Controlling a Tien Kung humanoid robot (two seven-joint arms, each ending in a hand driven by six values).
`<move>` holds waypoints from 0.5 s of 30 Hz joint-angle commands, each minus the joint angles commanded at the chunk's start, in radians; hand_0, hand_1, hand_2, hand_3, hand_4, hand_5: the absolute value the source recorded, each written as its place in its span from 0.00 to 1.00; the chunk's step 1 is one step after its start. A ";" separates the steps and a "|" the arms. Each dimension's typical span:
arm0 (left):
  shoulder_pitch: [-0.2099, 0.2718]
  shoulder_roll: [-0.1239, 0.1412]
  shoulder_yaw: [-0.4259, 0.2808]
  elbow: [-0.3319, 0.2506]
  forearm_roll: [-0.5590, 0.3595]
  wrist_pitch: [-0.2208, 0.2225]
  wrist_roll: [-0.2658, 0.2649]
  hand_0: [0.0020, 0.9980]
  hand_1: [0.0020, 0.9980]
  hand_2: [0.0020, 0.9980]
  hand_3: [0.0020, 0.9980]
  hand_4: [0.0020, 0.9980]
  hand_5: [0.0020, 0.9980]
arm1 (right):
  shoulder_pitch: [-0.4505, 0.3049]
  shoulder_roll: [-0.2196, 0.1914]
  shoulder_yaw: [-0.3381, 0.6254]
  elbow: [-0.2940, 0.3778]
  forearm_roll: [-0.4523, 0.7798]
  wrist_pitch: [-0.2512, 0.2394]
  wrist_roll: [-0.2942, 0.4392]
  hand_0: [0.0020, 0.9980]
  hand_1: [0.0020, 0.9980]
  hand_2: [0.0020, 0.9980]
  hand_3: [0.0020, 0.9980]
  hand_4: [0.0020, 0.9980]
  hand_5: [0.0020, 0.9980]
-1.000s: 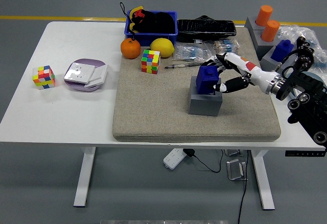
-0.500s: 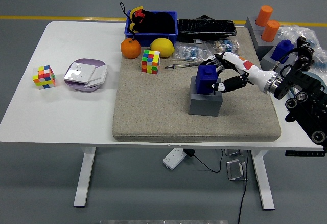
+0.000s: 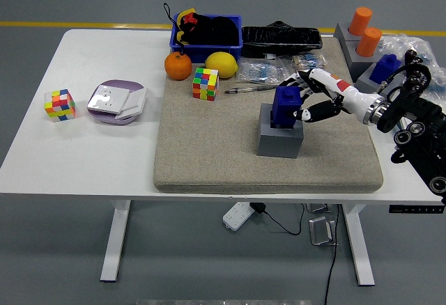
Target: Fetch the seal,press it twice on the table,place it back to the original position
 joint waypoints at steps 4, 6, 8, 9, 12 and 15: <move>0.000 0.001 0.002 0.000 -0.001 0.000 0.000 0.82 0.82 0.79 0.84 0.80 0.39 | -0.002 0.002 0.003 0.012 -0.004 -0.002 -0.033 0.49 0.38 0.36 0.44 0.68 0.00; 0.001 0.001 0.003 0.000 -0.002 0.000 0.000 0.82 0.82 0.79 0.84 0.80 0.39 | -0.004 0.003 0.002 0.015 -0.003 -0.004 -0.044 0.49 0.38 0.36 0.44 0.68 0.00; 0.001 0.001 0.003 0.000 -0.003 0.000 0.000 0.82 0.82 0.79 0.84 0.80 0.39 | -0.006 0.005 -0.001 0.020 0.001 -0.009 -0.062 0.49 0.38 0.36 0.44 0.68 0.00; 0.001 0.001 0.003 0.000 -0.003 0.000 0.000 0.82 0.82 0.79 0.84 0.80 0.39 | -0.007 0.005 -0.003 0.022 0.005 -0.013 -0.070 0.49 0.38 0.36 0.44 0.68 0.00; 0.001 0.001 0.004 -0.001 -0.003 0.000 0.000 0.82 0.82 0.79 0.84 0.80 0.39 | -0.008 0.007 -0.005 0.027 0.012 -0.019 -0.088 0.48 0.37 0.36 0.44 0.70 0.00; 0.000 0.002 0.007 -0.001 -0.004 0.000 0.001 0.82 0.82 0.79 0.84 0.80 0.39 | -0.009 0.007 -0.004 0.037 0.021 -0.027 -0.113 0.48 0.37 0.36 0.44 0.70 0.00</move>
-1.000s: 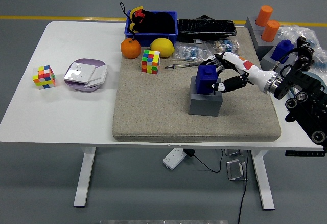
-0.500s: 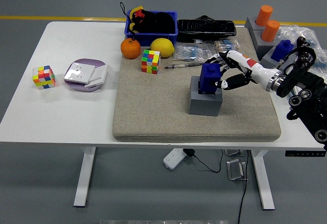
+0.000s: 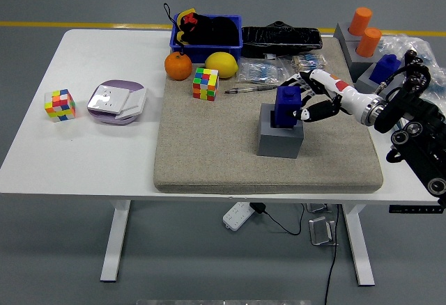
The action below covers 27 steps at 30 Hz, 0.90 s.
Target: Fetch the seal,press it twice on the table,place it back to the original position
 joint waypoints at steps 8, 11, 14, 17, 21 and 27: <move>0.002 0.003 0.002 0.000 0.000 0.000 0.000 0.82 0.82 0.79 0.84 0.80 0.39 | -0.012 -0.003 0.007 0.034 0.021 0.005 -0.055 0.48 0.37 0.35 0.43 0.72 0.00; 0.002 0.003 0.003 0.000 0.000 0.000 0.000 0.82 0.82 0.79 0.84 0.80 0.39 | -0.019 -0.005 0.013 0.052 0.028 0.011 -0.078 0.48 0.37 0.35 0.43 0.72 0.00; 0.003 0.004 0.003 -0.001 0.000 0.000 0.000 0.82 0.82 0.79 0.84 0.80 0.39 | -0.028 -0.009 0.020 0.073 0.036 0.020 -0.100 0.47 0.36 0.35 0.43 0.73 0.00; 0.005 0.004 0.005 0.000 0.000 0.000 0.000 0.82 0.82 0.79 0.84 0.80 0.39 | -0.034 -0.011 0.025 0.087 0.039 0.027 -0.113 0.47 0.36 0.35 0.43 0.73 0.00; 0.006 0.003 0.006 0.000 0.000 0.000 0.000 0.82 0.82 0.79 0.84 0.80 0.39 | -0.039 -0.010 0.028 0.091 0.039 0.027 -0.114 0.47 0.36 0.35 0.44 0.73 0.00; 0.004 0.003 0.003 0.000 0.001 0.000 0.000 0.82 0.82 0.79 0.84 0.80 0.39 | -0.040 -0.005 0.027 0.087 0.033 0.022 -0.111 0.47 0.36 0.35 0.44 0.74 0.00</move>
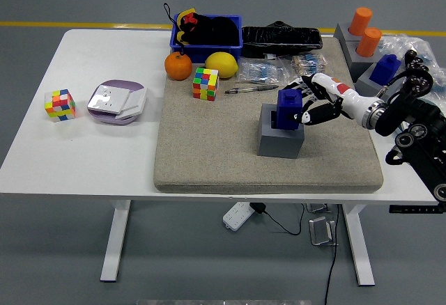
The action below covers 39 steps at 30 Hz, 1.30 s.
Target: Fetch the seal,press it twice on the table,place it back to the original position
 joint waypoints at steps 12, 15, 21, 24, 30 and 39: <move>0.001 0.000 -0.004 0.001 -0.001 0.000 0.001 0.82 0.82 0.79 0.84 0.80 0.39 | 0.003 0.017 0.005 0.015 0.010 -0.010 -0.006 0.47 0.36 0.34 0.43 0.75 0.00; 0.001 0.000 -0.004 0.001 -0.001 0.000 0.001 0.82 0.82 0.79 0.84 0.80 0.39 | 0.002 0.018 0.003 0.021 0.015 -0.011 -0.009 0.47 0.36 0.34 0.43 0.75 0.00; 0.001 -0.002 -0.005 0.001 -0.001 0.000 0.001 0.82 0.82 0.79 0.84 0.80 0.39 | 0.000 0.021 0.001 0.022 0.016 -0.012 -0.014 0.46 0.35 0.34 0.43 0.76 0.00; 0.001 -0.002 -0.005 0.001 -0.001 0.000 0.001 0.82 0.82 0.79 0.84 0.80 0.39 | -0.002 0.023 0.003 0.020 0.016 -0.012 -0.010 0.46 0.35 0.34 0.43 0.76 0.00; -0.001 -0.002 -0.005 0.001 -0.002 0.001 0.001 0.82 0.82 0.79 0.84 0.80 0.39 | -0.002 0.024 0.007 0.008 0.013 -0.014 0.000 0.46 0.35 0.34 0.43 0.76 0.00; 0.000 -0.003 -0.007 0.001 -0.001 0.000 0.001 0.82 0.82 0.79 0.84 0.80 0.39 | -0.003 0.030 0.009 -0.001 0.010 -0.018 0.007 0.46 0.35 0.34 0.43 0.76 0.00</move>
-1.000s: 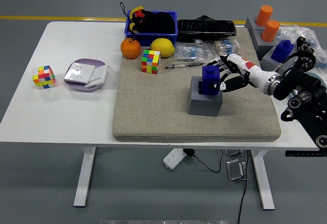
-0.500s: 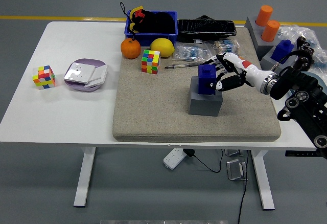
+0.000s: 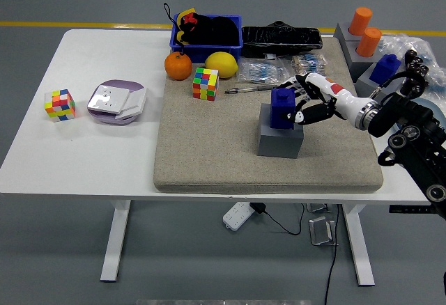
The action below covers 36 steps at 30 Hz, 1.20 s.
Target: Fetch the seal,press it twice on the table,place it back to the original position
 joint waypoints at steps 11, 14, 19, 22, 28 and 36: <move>0.001 -0.002 -0.001 0.000 0.000 0.000 0.000 0.82 0.82 0.79 0.84 0.80 0.39 | -0.005 -0.003 0.004 -0.005 -0.002 0.001 -0.001 0.46 0.35 0.34 0.43 0.76 0.00; 0.000 -0.003 -0.002 0.000 0.001 0.000 0.000 0.82 0.82 0.79 0.84 0.80 0.39 | -0.008 -0.002 0.006 -0.006 -0.002 0.000 -0.001 0.46 0.35 0.34 0.43 0.76 0.00; 0.001 -0.003 -0.002 0.001 0.001 0.000 0.000 0.82 0.82 0.79 0.84 0.80 0.39 | -0.011 -0.001 0.007 -0.007 -0.003 0.000 0.002 0.46 0.35 0.34 0.44 0.76 0.00; 0.002 -0.004 -0.002 0.001 0.001 0.000 0.000 0.82 0.82 0.79 0.84 0.80 0.39 | -0.012 0.000 0.006 -0.008 -0.001 0.000 0.005 0.46 0.35 0.34 0.44 0.76 0.00; 0.001 -0.005 -0.003 0.001 0.002 0.000 0.000 0.82 0.82 0.79 0.84 0.80 0.39 | -0.014 0.002 0.003 -0.006 0.009 0.003 0.008 0.47 0.40 0.39 0.50 0.70 0.00; 0.001 -0.006 -0.004 0.001 0.003 0.000 0.000 0.82 0.82 0.79 0.84 0.80 0.39 | -0.014 0.008 -0.001 0.003 0.023 -0.003 0.016 0.47 0.42 0.41 0.51 0.70 0.00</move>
